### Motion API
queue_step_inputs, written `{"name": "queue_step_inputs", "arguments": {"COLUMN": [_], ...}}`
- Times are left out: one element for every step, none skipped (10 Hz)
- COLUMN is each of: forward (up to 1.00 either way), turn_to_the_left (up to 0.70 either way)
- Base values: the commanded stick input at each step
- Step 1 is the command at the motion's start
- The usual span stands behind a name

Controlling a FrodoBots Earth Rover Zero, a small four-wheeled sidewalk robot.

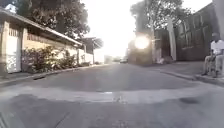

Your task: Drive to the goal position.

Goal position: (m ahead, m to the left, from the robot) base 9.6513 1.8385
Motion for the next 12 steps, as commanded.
{"name": "queue_step_inputs", "arguments": {"forward": [1.00, 1.00, 1.00, 1.00, 1.00, 1.00, 1.00, 1.00, 1.00, 1.00, 1.00, 1.00], "turn_to_the_left": [0.00, -0.07, -0.40, -0.40, -0.40, -0.17, -0.03, 0.00, 0.00, 0.00, 0.00, -0.01]}}
